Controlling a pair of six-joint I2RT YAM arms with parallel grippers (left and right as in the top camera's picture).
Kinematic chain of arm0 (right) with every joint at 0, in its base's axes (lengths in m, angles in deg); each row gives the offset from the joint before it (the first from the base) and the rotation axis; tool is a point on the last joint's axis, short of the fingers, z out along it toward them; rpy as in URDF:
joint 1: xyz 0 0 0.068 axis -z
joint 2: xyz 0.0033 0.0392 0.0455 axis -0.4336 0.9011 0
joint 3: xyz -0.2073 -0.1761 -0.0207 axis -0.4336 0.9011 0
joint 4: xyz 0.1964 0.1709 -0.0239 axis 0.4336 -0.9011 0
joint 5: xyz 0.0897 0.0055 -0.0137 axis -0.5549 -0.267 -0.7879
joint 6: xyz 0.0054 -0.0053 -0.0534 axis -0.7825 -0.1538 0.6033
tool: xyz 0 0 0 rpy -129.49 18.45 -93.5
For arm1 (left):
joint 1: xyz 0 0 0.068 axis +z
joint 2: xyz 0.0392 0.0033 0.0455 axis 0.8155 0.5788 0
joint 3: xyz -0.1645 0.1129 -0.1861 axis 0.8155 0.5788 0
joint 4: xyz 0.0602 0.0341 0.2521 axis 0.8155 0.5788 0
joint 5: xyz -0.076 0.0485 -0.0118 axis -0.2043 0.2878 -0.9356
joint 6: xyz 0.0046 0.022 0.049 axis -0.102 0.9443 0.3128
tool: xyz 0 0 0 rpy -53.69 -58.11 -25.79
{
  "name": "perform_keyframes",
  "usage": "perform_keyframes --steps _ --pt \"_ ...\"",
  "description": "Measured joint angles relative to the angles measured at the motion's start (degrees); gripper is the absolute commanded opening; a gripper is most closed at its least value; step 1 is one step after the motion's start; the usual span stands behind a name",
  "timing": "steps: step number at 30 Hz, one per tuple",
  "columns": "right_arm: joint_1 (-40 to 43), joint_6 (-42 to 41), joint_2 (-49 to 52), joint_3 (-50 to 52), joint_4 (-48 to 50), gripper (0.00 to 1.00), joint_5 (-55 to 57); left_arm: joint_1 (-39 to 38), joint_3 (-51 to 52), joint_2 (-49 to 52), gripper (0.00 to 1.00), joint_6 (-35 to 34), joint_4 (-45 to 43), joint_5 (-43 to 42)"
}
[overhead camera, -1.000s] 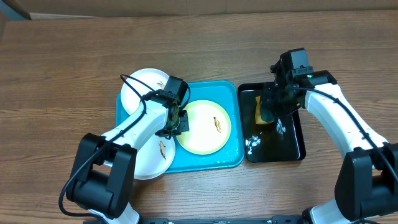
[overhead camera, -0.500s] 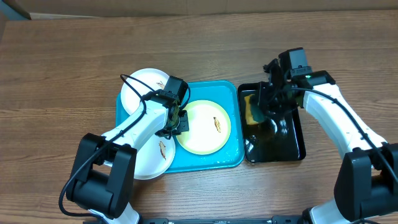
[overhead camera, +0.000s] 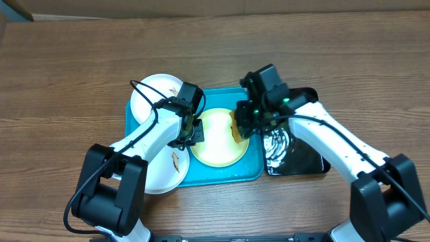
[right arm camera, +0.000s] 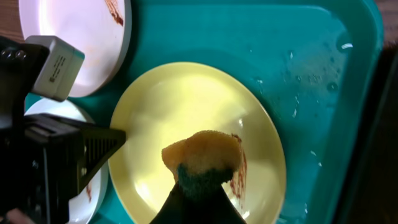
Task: Clean dirty plates on tray and stack at the side
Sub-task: 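Move the held sponge over the yellow plate with the right gripper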
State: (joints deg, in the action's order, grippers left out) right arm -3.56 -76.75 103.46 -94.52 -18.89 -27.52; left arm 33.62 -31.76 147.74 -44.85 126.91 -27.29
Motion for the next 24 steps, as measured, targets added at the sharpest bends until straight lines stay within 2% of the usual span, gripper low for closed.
perform_keyframes --steps 8,9,11,12,14,24 --pt "-4.6 -1.6 4.7 0.0 4.3 0.04 8.4 0.0 0.0 0.0 0.04 0.0 0.0 0.0" --pt "-4.8 -1.6 5.3 0.0 4.6 0.1 8.9 0.0 0.0 0.0 0.04 0.0 0.0 0.0" --pt "-4.9 -1.9 6.3 0.1 4.9 0.37 9.9 0.0 0.0 0.0 0.04 0.0 0.0 0.0" --pt "-4.9 -1.7 6.7 0.1 5.2 0.45 10.3 0.0 0.0 0.0 0.04 0.0 0.0 0.0" --pt "-4.9 -1.8 7.1 0.1 5.5 0.54 10.7 0.0 0.0 0.0 0.04 0.0 0.0 0.0" --pt "-5.0 -2.0 7.2 0.1 4.9 0.56 11.5 0.0 0.0 0.0 0.08 0.0 -0.2 0.9"
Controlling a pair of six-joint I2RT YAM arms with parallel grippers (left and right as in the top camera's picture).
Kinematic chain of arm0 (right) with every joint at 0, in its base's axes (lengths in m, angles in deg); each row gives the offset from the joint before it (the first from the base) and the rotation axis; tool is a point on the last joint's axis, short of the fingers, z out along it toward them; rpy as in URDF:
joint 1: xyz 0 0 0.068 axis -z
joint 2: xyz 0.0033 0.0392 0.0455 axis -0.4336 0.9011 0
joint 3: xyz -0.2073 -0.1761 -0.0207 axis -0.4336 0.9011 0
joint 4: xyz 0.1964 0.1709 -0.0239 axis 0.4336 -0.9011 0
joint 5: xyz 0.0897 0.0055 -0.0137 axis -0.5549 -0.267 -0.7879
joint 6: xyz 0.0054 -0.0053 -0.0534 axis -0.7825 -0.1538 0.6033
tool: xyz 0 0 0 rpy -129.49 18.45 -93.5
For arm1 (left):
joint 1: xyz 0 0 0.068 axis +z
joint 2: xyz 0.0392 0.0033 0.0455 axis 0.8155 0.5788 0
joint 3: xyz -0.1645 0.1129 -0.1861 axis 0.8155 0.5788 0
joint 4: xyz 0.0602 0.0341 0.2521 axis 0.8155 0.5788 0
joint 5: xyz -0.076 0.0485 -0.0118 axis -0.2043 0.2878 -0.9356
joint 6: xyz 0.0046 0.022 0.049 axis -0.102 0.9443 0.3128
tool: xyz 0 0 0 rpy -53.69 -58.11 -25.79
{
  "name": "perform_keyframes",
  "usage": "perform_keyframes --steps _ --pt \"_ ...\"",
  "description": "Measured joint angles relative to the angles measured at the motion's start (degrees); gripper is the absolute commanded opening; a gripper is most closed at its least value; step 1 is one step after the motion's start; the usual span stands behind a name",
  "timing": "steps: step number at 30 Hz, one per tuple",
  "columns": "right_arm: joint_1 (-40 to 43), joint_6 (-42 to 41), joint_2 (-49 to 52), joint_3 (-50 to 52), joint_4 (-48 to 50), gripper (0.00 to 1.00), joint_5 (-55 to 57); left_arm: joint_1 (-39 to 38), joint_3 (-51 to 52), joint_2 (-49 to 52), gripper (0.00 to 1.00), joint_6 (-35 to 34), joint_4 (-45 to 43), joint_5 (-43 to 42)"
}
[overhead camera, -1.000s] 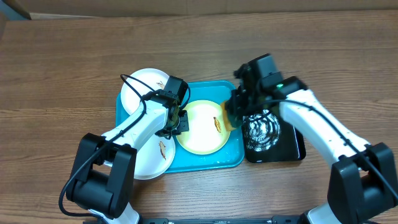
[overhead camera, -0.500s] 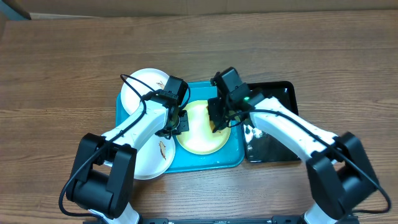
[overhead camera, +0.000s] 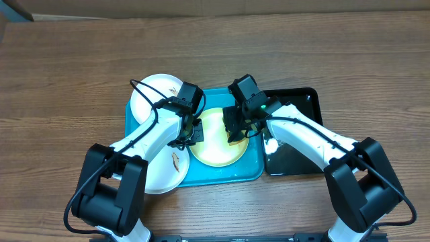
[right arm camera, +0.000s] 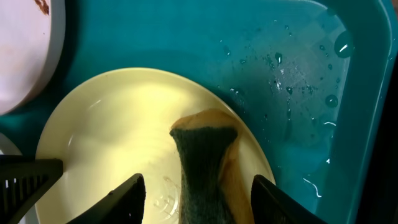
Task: Clean dirty plates on tray and stack at the side
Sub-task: 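Move the held sponge over the yellow plate with the right gripper, then scrub the yellow plate surface with the sponge in the right gripper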
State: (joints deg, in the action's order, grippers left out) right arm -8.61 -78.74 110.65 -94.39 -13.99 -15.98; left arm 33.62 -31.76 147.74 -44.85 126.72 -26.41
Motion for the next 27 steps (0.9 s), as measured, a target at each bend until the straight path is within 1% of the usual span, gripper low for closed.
perform_keyframes --steps 3,10,18,23,27 --pt "-0.9 0.0 0.0 0.1 -0.2 0.54 1.4 0.0 0.0 0.0 0.08 0.0 0.0 0.2" --pt "-3.3 -1.1 0.2 1.9 -0.3 0.4 5.3 0.0 0.0 0.0 0.09 0.0 0.0 0.5" --pt "-4.0 -1.4 0.3 1.9 -0.3 0.39 6.4 0.0 0.0 0.0 0.1 0.0 0.0 0.6" --pt "-4.0 -1.4 0.3 1.9 -0.7 0.31 6.5 0.0 0.0 0.0 0.1 0.0 0.0 0.8" --pt "-4.0 -1.9 0.4 2.3 -0.2 0.31 6.8 0.0 0.0 0.0 0.1 0.0 0.0 0.9"
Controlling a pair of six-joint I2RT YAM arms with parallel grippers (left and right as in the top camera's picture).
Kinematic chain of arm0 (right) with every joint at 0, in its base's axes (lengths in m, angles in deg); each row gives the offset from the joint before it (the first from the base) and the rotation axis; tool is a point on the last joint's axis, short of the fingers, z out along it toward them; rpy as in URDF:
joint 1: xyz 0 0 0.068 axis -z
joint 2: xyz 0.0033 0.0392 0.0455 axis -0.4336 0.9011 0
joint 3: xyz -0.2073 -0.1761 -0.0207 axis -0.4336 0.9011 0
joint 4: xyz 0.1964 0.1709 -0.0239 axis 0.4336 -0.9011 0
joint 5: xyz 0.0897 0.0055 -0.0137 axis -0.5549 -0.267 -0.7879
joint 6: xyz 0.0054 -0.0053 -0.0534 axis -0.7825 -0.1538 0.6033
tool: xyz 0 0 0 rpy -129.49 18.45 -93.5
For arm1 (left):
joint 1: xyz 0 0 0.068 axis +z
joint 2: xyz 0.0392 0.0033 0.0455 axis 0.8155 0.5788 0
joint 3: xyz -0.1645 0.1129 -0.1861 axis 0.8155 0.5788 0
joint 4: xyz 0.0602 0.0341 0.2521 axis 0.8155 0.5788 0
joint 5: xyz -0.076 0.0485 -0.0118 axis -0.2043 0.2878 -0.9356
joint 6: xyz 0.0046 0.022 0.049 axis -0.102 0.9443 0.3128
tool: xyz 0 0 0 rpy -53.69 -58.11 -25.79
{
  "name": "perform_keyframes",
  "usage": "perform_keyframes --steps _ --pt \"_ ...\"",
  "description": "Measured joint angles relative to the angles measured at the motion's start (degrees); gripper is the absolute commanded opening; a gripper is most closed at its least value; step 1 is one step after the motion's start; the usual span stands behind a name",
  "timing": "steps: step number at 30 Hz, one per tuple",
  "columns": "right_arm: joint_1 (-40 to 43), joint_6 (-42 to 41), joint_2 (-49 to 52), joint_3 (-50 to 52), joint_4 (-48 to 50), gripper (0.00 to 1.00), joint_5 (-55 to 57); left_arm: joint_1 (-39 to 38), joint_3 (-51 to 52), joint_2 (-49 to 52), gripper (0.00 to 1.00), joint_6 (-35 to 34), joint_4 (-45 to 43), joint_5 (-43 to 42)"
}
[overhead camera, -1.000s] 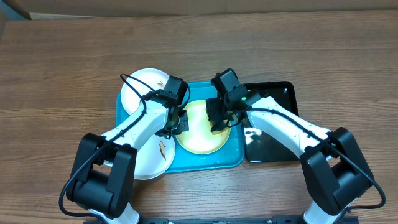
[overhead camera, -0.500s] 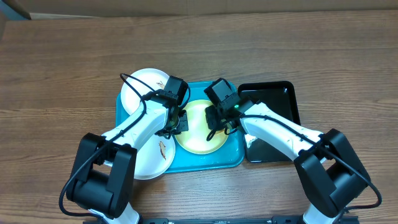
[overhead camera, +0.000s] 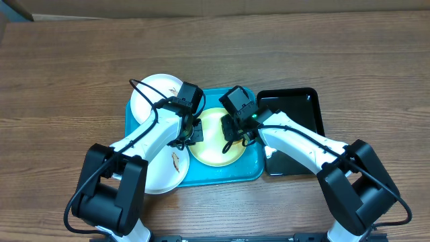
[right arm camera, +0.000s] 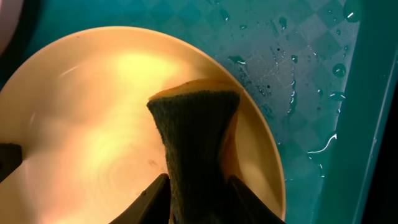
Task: Clean dirty plates on tray and stack at the side
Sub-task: 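Scrub the yellow plate surface with the sponge in the right gripper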
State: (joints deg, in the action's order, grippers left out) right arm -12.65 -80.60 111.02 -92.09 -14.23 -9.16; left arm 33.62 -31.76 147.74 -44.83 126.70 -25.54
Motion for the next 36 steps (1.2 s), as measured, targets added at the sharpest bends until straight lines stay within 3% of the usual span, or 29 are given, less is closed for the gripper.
perform_keyframes --steps 4,7,10,18,23,36 --pt "0.0 -0.8 0.9 0.3 0.1 0.28 0.6 0.0 0.0 0.0 0.1 0.0 0.0 0.1" --pt "0.0 -0.9 1.8 0.3 0.5 0.12 0.8 0.0 0.0 0.0 0.1 0.0 0.0 0.1" --pt "-0.1 -1.4 2.1 0.3 0.5 0.04 1.6 0.0 0.0 0.0 0.1 0.0 0.0 0.2" --pt "-0.5 -2.4 2.4 0.3 0.5 0.04 4.7 0.0 0.0 0.0 0.1 0.0 -0.3 0.1" --pt "-0.5 -7.3 2.6 0.3 0.0 0.04 4.9 0.0 0.0 0.0 0.1 0.0 -0.3 0.1" --pt "0.8 -10.2 5.3 -0.6 5.3 0.04 -2.9 0.0 0.0 0.0 0.1 0.0 0.1 2.3"
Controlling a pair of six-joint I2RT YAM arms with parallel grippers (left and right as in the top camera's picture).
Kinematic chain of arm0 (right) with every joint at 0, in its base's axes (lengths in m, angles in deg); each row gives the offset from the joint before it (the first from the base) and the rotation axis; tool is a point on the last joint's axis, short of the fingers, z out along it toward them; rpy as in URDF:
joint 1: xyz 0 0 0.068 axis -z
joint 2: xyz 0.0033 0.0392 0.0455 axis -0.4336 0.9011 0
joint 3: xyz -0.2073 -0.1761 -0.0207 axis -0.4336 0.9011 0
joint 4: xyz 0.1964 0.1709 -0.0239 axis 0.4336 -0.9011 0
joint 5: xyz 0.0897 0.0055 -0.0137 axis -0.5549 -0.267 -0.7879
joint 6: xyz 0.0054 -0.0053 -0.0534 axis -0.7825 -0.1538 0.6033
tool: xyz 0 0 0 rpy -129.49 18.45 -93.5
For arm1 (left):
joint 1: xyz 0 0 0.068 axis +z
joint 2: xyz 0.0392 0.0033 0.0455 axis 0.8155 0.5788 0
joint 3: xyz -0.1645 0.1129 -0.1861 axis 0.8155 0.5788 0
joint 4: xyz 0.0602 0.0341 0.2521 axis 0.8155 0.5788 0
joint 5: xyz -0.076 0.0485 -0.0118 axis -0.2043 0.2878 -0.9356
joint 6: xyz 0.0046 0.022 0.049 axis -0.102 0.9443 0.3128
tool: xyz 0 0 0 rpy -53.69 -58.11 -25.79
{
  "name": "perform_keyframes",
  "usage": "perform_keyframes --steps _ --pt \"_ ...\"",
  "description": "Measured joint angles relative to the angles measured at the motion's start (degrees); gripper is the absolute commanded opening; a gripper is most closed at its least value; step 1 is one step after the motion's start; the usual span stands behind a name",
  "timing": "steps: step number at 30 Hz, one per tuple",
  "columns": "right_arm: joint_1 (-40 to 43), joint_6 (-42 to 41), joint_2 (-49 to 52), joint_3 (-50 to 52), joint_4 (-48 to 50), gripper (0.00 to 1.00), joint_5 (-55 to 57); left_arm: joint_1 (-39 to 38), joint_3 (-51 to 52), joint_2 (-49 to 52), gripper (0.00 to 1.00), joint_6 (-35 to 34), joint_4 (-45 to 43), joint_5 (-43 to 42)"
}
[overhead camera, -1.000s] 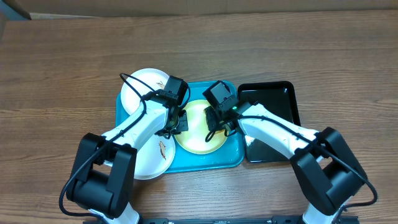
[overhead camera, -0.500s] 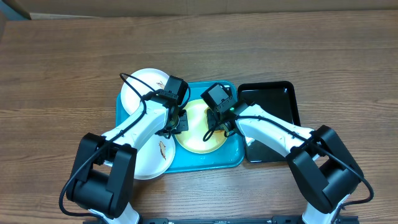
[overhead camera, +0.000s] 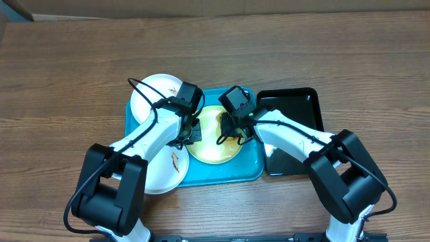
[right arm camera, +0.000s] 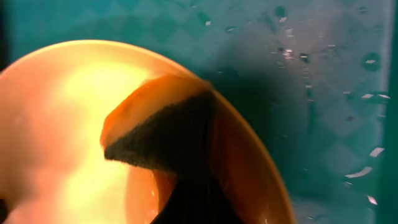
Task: Clean dirty plates on tray and stack at the side
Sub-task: 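Scrub the yellow plate surface with the sponge in the right gripper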
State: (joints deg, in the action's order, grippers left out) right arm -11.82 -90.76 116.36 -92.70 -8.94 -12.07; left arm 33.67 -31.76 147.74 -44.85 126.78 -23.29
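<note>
A yellow plate (overhead camera: 209, 142) lies in the teal tray (overhead camera: 250, 168). My right gripper (overhead camera: 228, 126) is low over the plate's far right part, shut on a yellow sponge with a dark scouring side (overhead camera: 222, 117). In the right wrist view the sponge (right arm camera: 163, 127) is pressed, bent, onto the plate (right arm camera: 62, 118) beside its right rim, and my gripper (right arm camera: 189, 208) shows only as a dark mass behind it. My left gripper (overhead camera: 193, 129) sits shut on the plate's left rim. No stain shows on the visible part of the plate.
Two white plates with brown smears lie left of the tray, one at the back (overhead camera: 156, 94) and one at the front (overhead camera: 164, 168), both partly on the tray's edge. A black tray (overhead camera: 295, 107) sits right of the teal one. Water drops (right arm camera: 298, 62) lie on the tray floor.
My right gripper has shifted the sponge a little toward the plate's far right rim and sits lower on it, so the sponge is bent over. The left gripper and the plate have not moved.
First my right gripper held the sponge at the plate's right edge beside a brown smear. Then the sponge lay further onto the plate between wider fingers, no smear showing. Later the fingers were tight on it, and now it is pressed at the far right rim.
</note>
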Motion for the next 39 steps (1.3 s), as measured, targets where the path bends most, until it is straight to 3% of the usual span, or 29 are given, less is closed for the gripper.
perform_keyframes --steps 12,21,30,39 --pt "0.3 -0.6 1.5 0.1 6.3 0.04 -12.4 0.0 0.0 0.0 0.09 0.0 0.1 0.5" --pt "6.3 0.8 -1.9 -0.3 1.7 0.04 -21.4 0.0 0.0 0.0 0.09 0.0 -0.2 0.0" --pt "8.6 1.0 -5.9 0.9 -3.7 0.04 -21.6 0.0 0.0 0.0 0.09 0.0 -0.2 -0.2" --pt "5.6 -4.7 -5.9 11.7 8.1 0.04 -20.2 0.0 0.0 0.0 0.09 0.0 -0.2 -0.2"
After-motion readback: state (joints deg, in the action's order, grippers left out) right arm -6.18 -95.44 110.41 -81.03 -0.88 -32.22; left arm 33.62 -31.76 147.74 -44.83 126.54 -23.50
